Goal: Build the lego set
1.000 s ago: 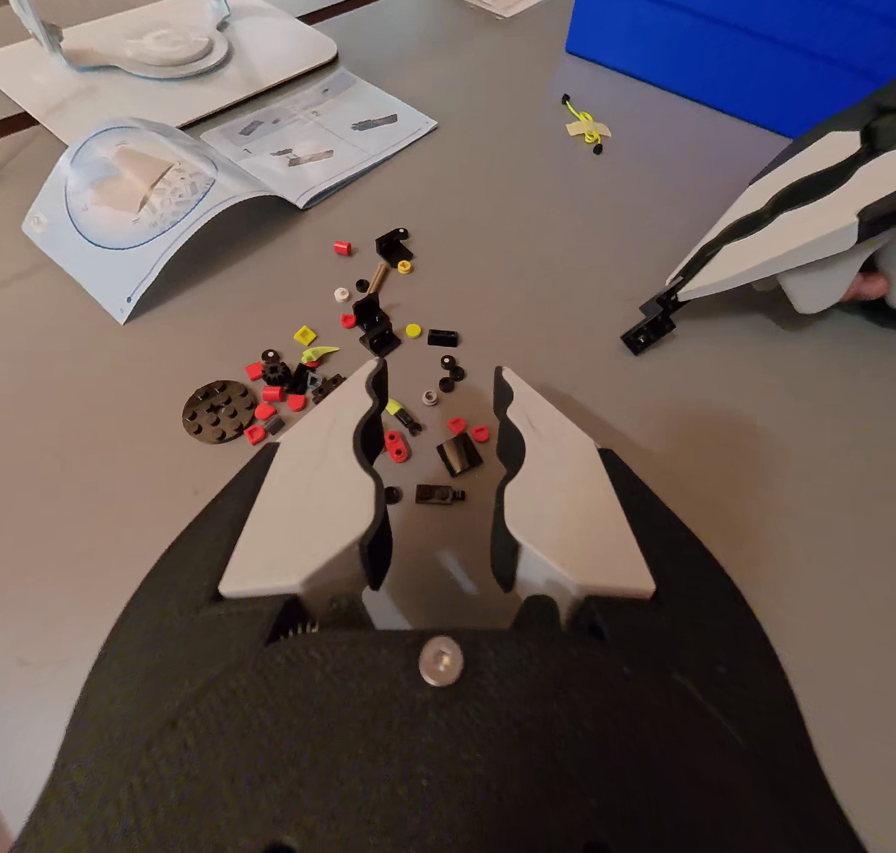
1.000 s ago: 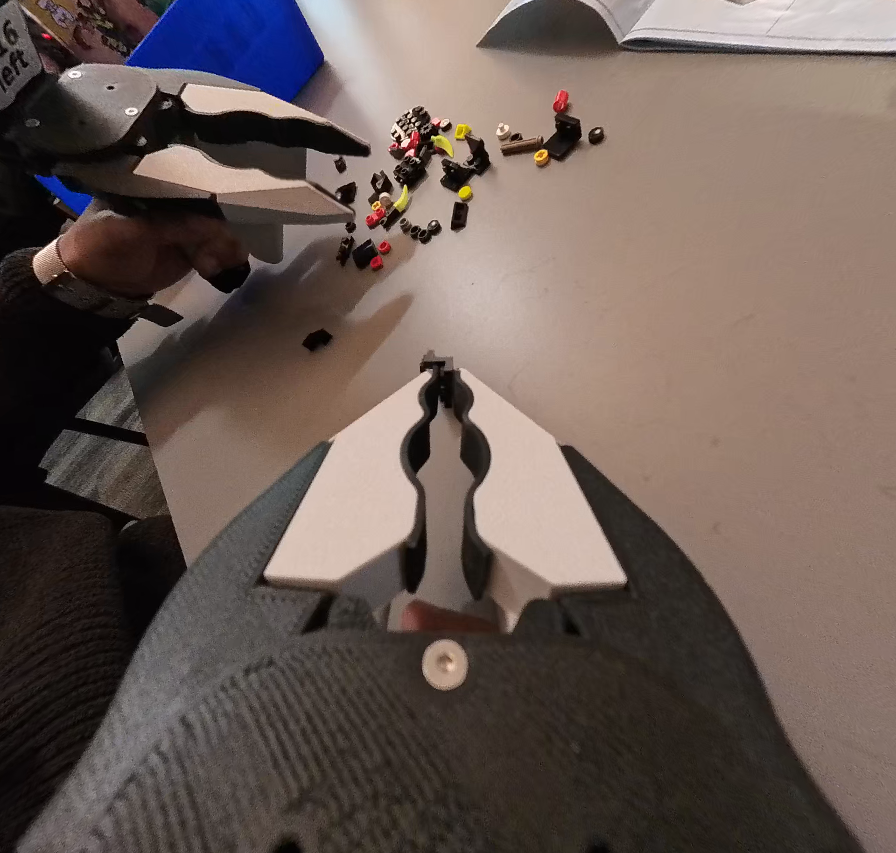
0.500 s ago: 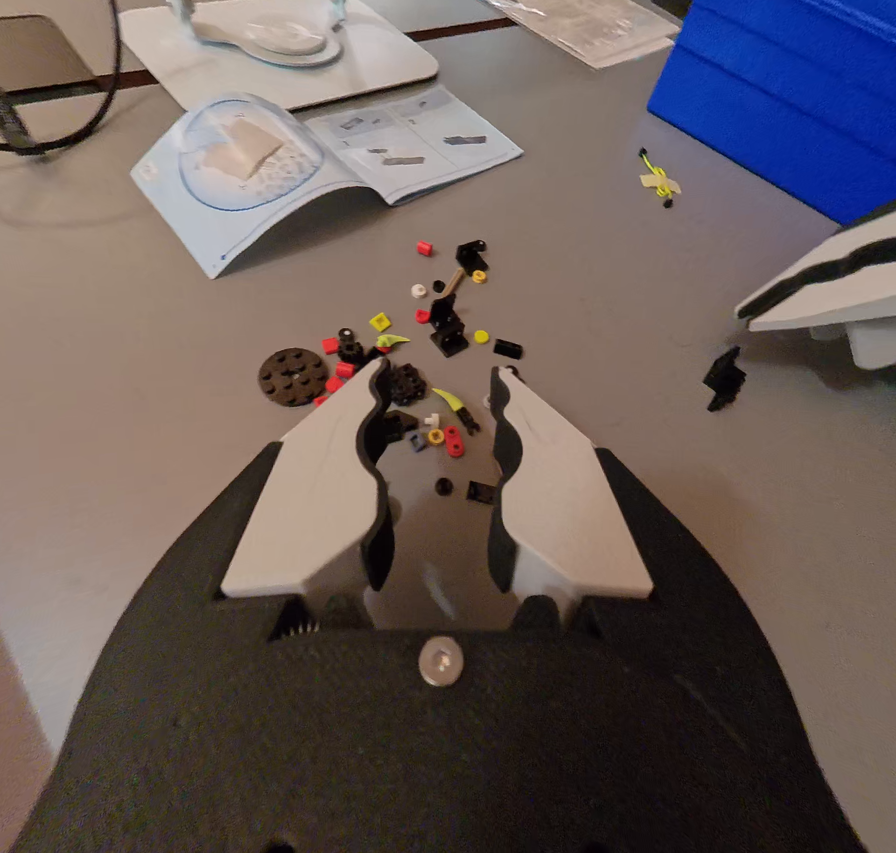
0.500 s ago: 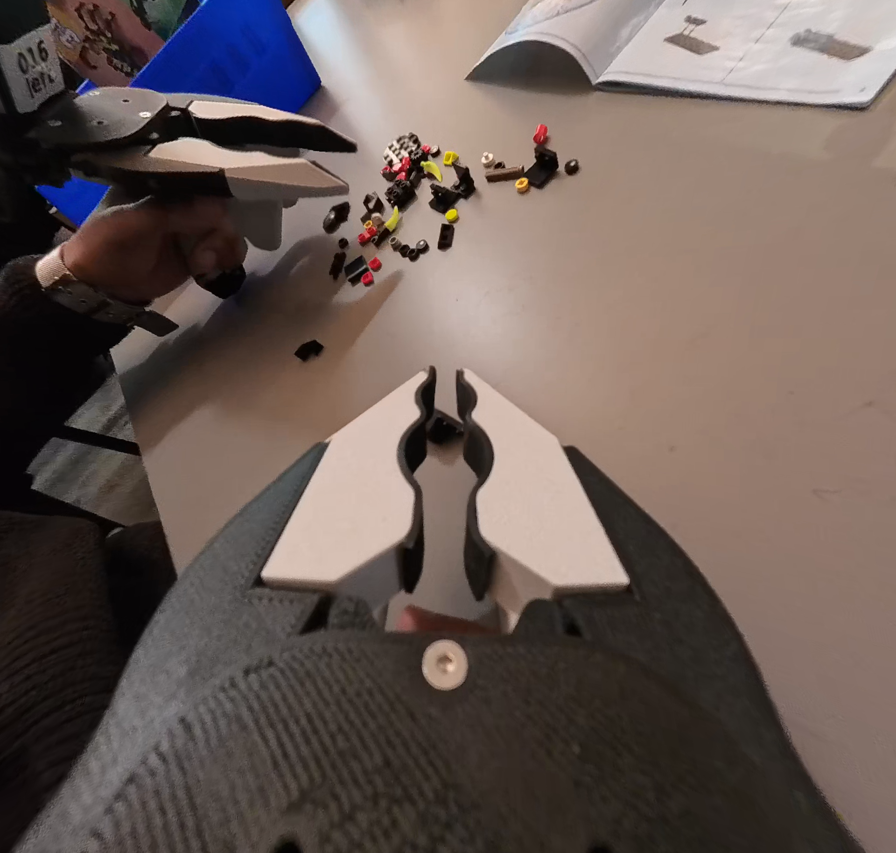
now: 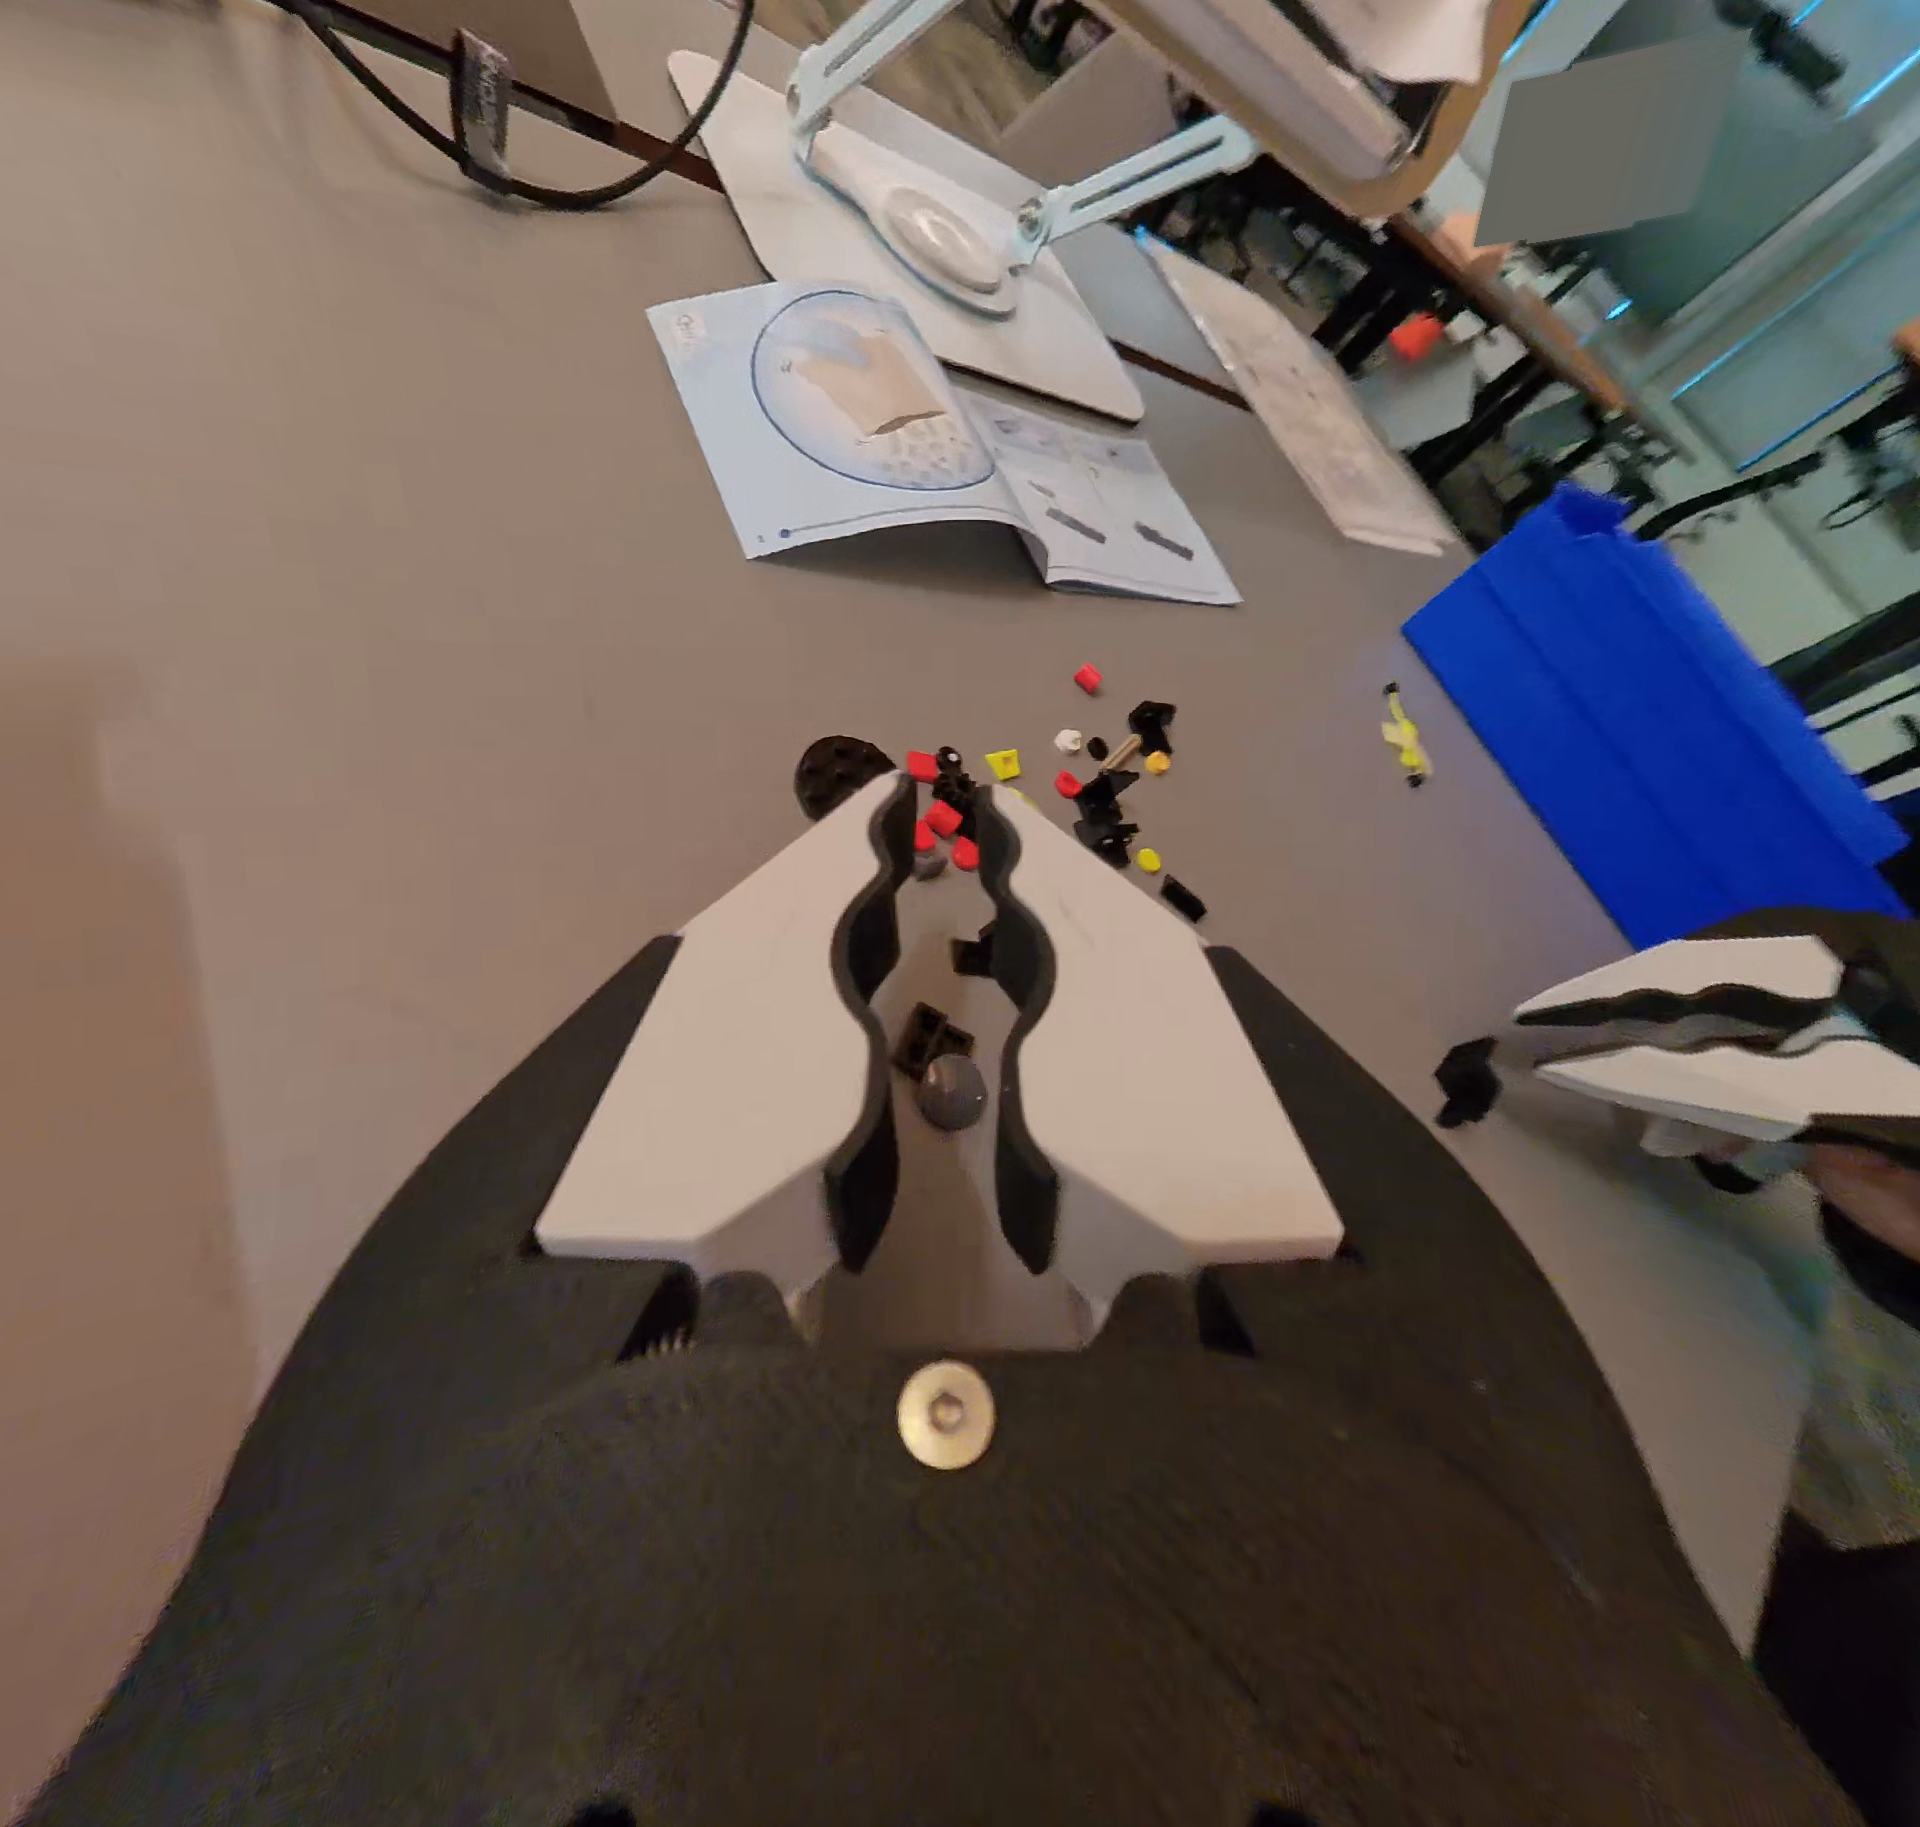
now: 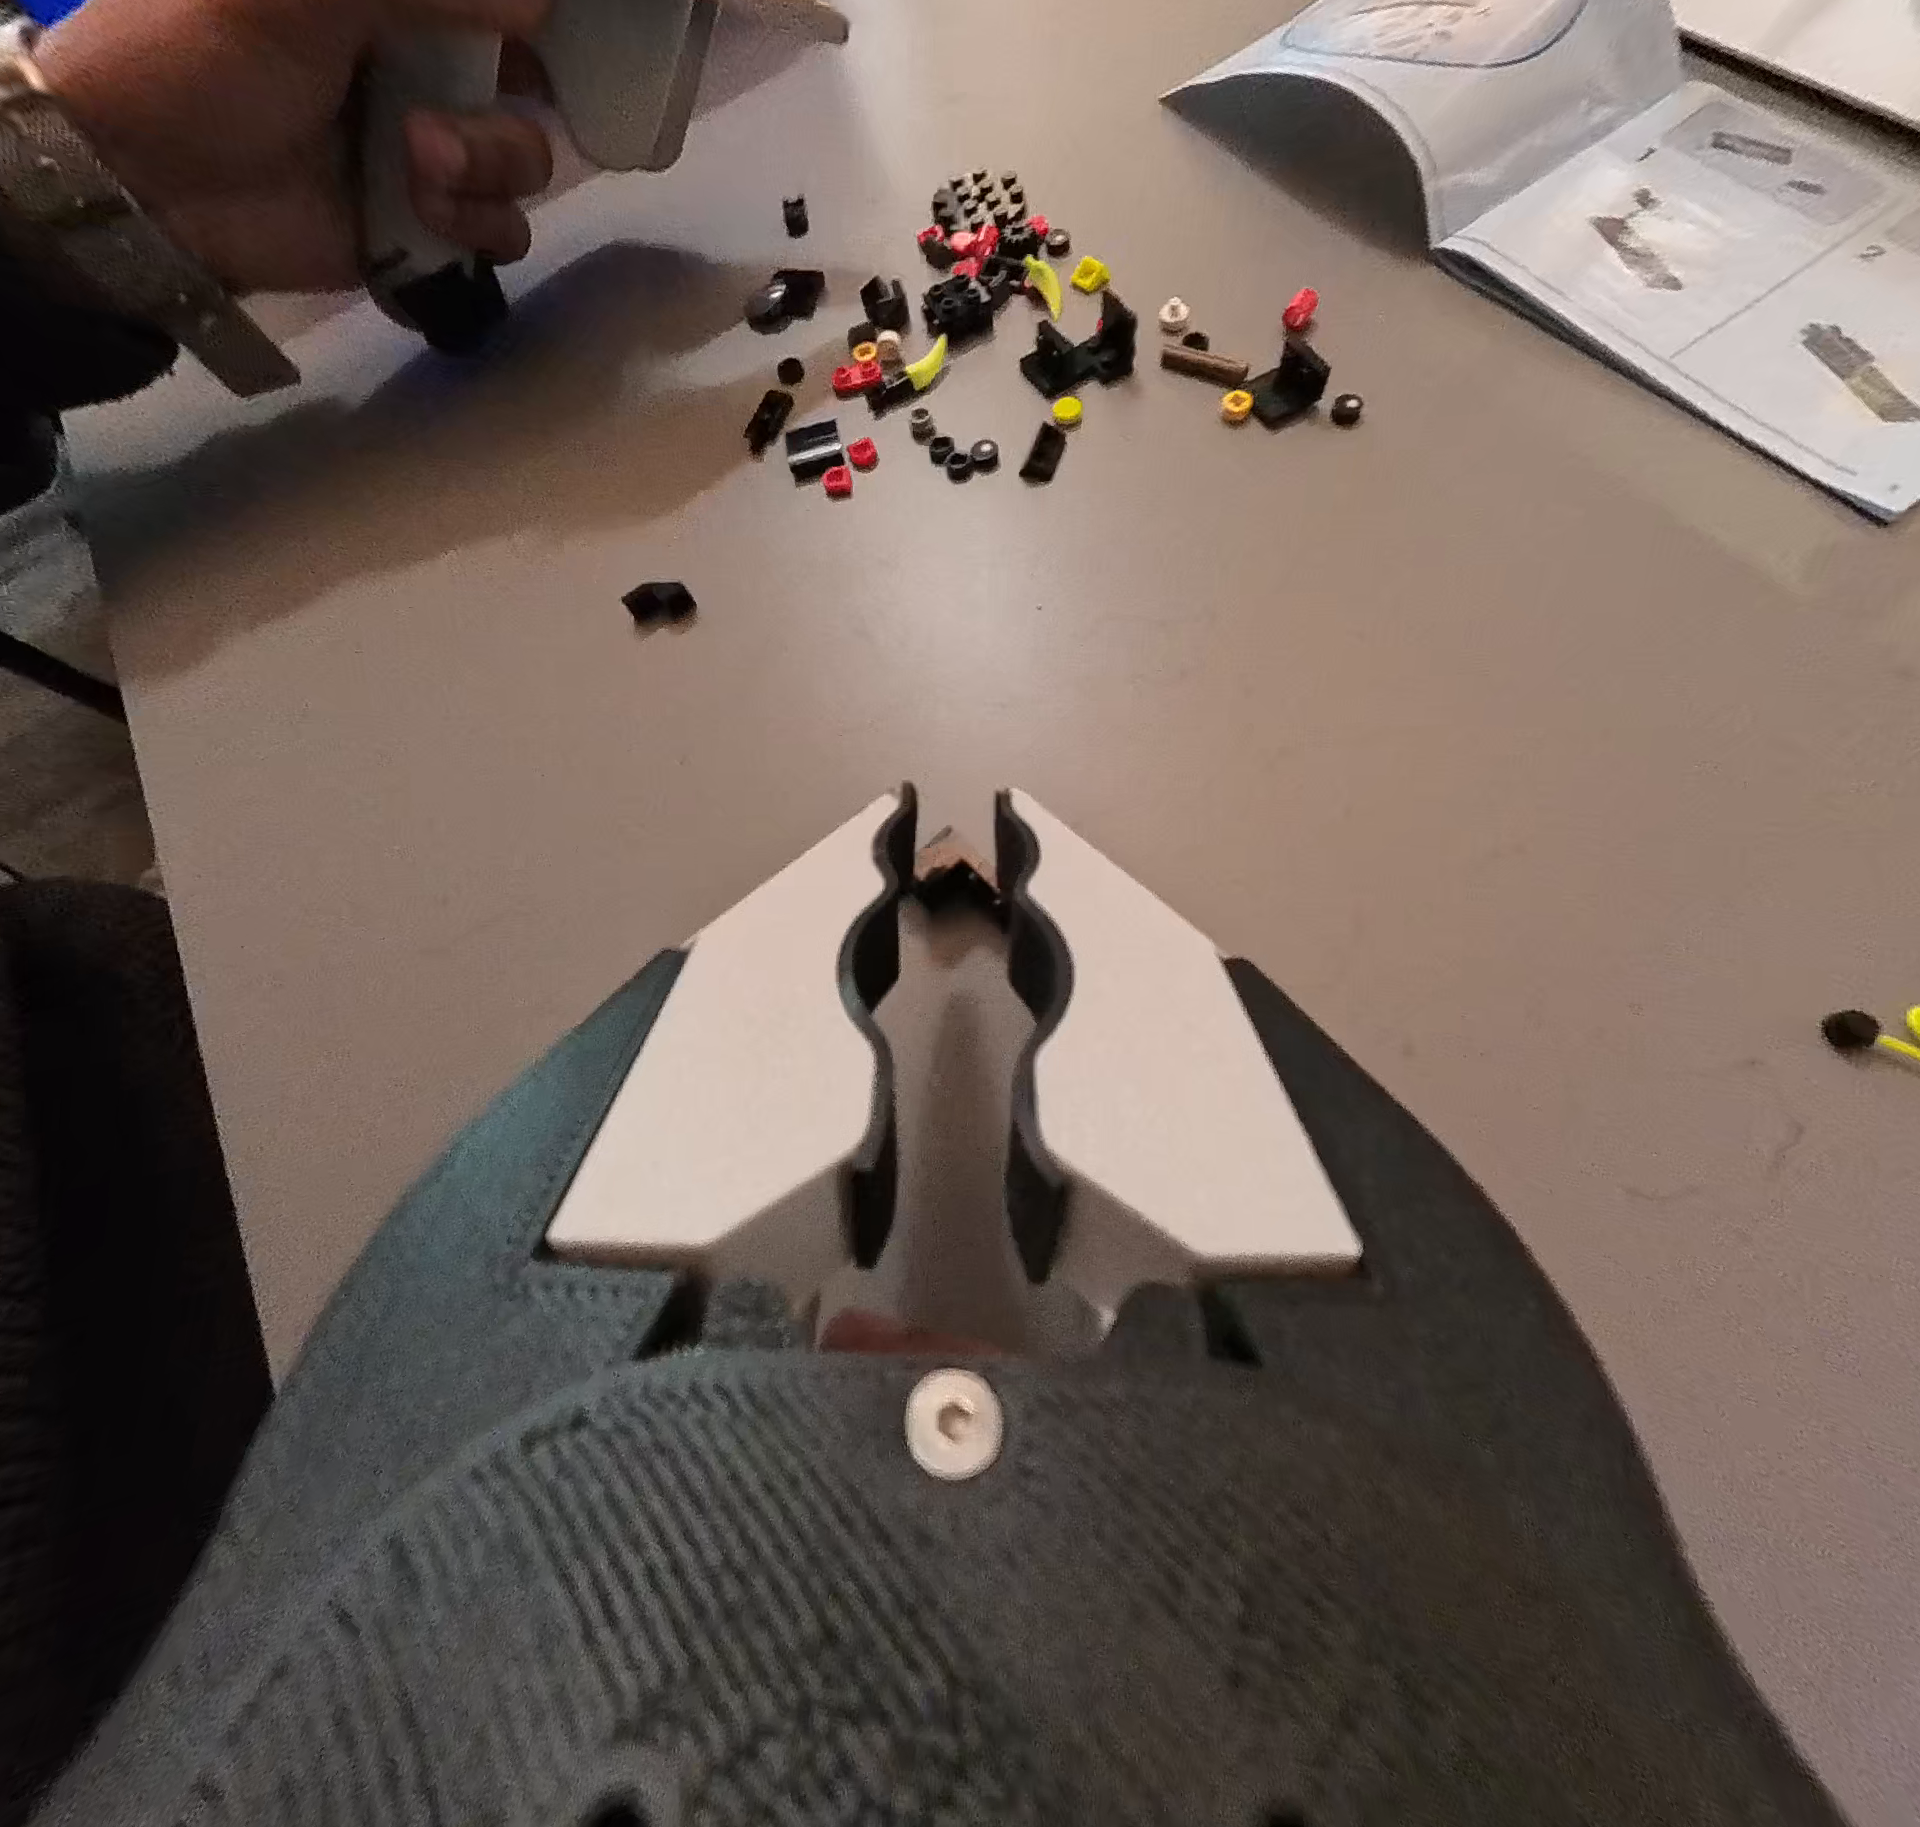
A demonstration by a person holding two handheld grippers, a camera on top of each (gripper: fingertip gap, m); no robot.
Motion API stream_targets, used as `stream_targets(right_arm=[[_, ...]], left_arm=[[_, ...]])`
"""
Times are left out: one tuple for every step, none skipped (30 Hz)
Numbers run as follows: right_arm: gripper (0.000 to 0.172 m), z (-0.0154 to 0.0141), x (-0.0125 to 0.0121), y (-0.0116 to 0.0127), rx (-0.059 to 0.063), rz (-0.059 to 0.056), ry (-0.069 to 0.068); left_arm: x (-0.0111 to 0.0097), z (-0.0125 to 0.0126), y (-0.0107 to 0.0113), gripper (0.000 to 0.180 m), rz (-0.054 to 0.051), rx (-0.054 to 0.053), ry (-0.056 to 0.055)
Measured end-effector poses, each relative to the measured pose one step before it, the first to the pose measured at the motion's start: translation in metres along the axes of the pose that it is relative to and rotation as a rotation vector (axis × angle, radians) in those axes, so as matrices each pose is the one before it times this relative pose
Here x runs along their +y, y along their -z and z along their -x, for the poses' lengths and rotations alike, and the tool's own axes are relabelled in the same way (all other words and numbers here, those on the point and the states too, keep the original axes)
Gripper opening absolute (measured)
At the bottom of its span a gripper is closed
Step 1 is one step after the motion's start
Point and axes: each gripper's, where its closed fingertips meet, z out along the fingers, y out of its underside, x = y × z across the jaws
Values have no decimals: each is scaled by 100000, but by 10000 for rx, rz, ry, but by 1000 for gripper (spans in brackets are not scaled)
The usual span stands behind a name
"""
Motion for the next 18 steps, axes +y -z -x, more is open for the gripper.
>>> stream_targets(right_arm=[[14, 105, 73, -49, -42, 59, 80], [15, 38, 84, -30, -22, 56, 45], [15, 7, 62, 2, -18, 38, 40], [16, -39, 38, 27, -3, 25, 33], [17, -82, -7, 50, 11, 2, 24], [17, -85, -43, 61, 9, -18, 17], [17, -28, -39, 78, -25, -16, 27], [18, 91, -12, 92, -111, 14, 48], [18, 243, 26, 86, -195, 40, 76], [18, 310, 30, 83, -222, 36, 118], [18, 249, 22, 61, -167, 37, 153], [18, 176, 55, 34, -88, 58, 190], [18, 100, 96, 9, -19, 78, 239], [18, 17, 125, -18, 56, 108, 293], [19, -56, 172, -39, 117, 137, 326], [19, -86, 202, -55, 138, 148, 314], [20, -69, 199, -80, 125, 140, 275], [21, -68, 190, -88, 106, 115, 212]], left_arm=[[-111, -149, 70, 6, -73, 206, 202], [-106, -39, 69, 5, -66, 107, 127], [-106, 71, 86, 3, -56, 15, 27], [-123, 145, 94, 1, -59, -61, -49], [-118, 129, 89, 1, -45, -76, -82], [-63, 74, 70, 0, -17, -54, -87], [-17, -2, 20, 0, -1, -30, -75], [33, -66, -14, 0, 21, 8, -62], [81, -118, -46, 1, 43, 26, -53], [90, -142, -61, 1, 51, 37, -52], [99, -123, -64, 1, 53, 33, -65], [87, -103, -51, 1, 52, 12, -74], [52, -72, -38, 1, 37, 2, -74], [27, -74, -13, 1, 20, 3, -66], [-2, -56, 4, 1, 5, 3, -50], [-28, -42, 10, 1, -7, 3, -32], [-4, -43, 8, 1, -5, 10, -15], [2, -13, 9, 1, 2, 14, 2]])
